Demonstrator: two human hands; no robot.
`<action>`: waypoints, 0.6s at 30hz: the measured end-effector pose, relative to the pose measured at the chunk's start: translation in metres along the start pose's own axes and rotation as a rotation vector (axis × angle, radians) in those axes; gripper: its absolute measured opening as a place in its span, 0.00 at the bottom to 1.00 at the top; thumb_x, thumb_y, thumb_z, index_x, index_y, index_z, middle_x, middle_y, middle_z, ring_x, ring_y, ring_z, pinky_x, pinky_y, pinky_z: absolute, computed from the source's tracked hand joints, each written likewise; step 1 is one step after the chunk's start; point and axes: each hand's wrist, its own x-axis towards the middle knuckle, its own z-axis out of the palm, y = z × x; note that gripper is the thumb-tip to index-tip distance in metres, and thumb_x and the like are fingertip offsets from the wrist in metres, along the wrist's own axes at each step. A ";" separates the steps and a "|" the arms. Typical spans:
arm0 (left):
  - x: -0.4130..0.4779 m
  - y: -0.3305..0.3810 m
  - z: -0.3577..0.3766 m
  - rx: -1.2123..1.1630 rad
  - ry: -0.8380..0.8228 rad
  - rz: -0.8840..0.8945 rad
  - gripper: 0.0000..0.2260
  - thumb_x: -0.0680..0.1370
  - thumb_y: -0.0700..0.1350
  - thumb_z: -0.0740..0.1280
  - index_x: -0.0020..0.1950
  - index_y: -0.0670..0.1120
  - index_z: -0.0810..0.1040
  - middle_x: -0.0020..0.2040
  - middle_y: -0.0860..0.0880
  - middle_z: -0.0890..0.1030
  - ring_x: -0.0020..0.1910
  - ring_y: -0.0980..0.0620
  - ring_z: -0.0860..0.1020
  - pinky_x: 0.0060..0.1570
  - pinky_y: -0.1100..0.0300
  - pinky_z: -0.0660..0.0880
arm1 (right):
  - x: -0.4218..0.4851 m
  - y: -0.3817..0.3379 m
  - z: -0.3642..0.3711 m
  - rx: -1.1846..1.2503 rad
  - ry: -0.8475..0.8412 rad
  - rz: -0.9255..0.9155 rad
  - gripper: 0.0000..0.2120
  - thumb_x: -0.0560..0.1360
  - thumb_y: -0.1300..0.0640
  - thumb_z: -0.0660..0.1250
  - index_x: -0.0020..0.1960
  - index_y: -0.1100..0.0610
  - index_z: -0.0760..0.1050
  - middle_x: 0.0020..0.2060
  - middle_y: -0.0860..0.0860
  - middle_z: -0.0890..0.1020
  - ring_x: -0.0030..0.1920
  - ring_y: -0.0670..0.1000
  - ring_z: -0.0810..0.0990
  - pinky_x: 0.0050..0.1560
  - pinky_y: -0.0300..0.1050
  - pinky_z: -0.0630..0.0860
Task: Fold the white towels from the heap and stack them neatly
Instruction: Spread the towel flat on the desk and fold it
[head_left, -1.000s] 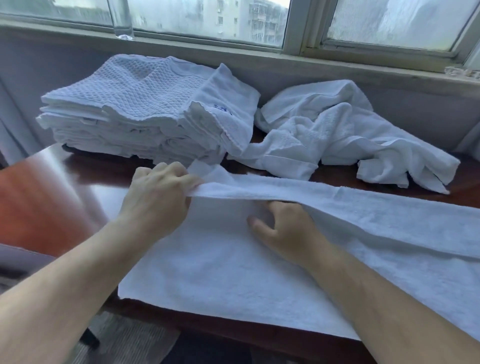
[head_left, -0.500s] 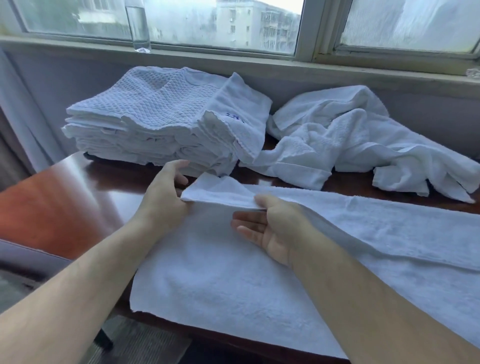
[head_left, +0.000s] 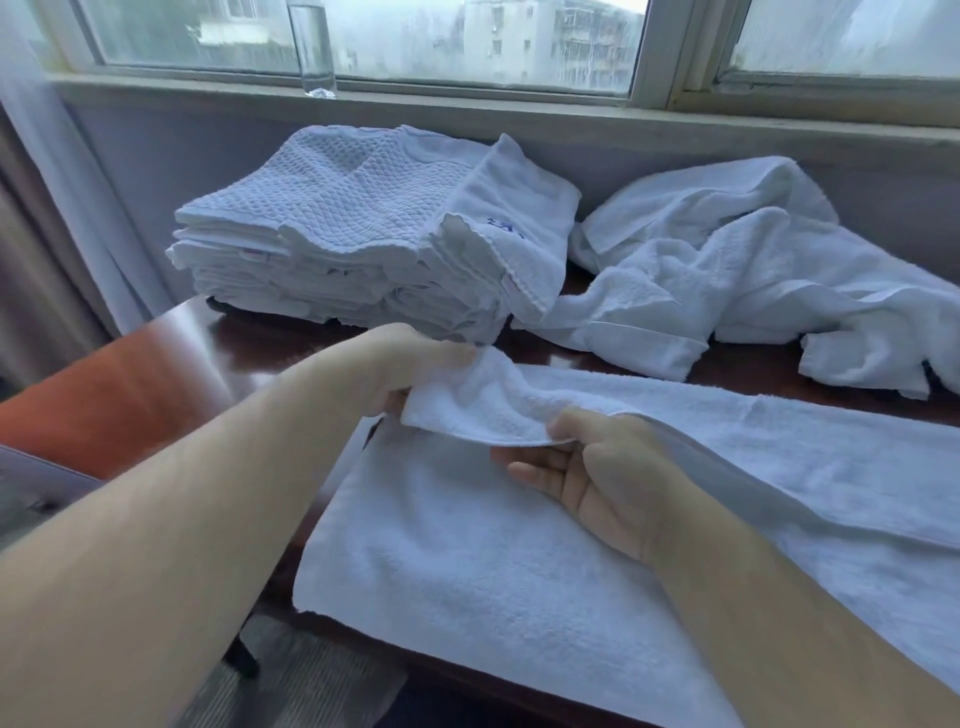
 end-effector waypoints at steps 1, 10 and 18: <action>0.000 0.000 0.003 -0.116 0.003 0.050 0.12 0.76 0.48 0.74 0.51 0.40 0.83 0.38 0.44 0.86 0.32 0.51 0.84 0.27 0.62 0.77 | 0.000 0.000 0.000 -0.001 -0.007 0.003 0.12 0.82 0.65 0.57 0.60 0.70 0.75 0.48 0.67 0.85 0.46 0.63 0.86 0.40 0.48 0.85; 0.007 -0.016 -0.018 -0.054 0.159 0.158 0.12 0.81 0.52 0.64 0.51 0.42 0.76 0.46 0.44 0.77 0.42 0.44 0.77 0.45 0.51 0.75 | -0.005 -0.003 0.008 -0.335 -0.008 0.102 0.16 0.83 0.54 0.62 0.54 0.67 0.78 0.40 0.63 0.85 0.29 0.54 0.82 0.24 0.40 0.75; -0.017 -0.019 -0.028 0.138 -0.061 0.126 0.20 0.69 0.49 0.78 0.59 0.49 0.81 0.52 0.47 0.86 0.54 0.42 0.84 0.61 0.36 0.76 | -0.007 -0.011 0.002 -0.120 0.226 0.133 0.15 0.83 0.52 0.59 0.51 0.64 0.74 0.33 0.60 0.84 0.24 0.52 0.81 0.18 0.37 0.70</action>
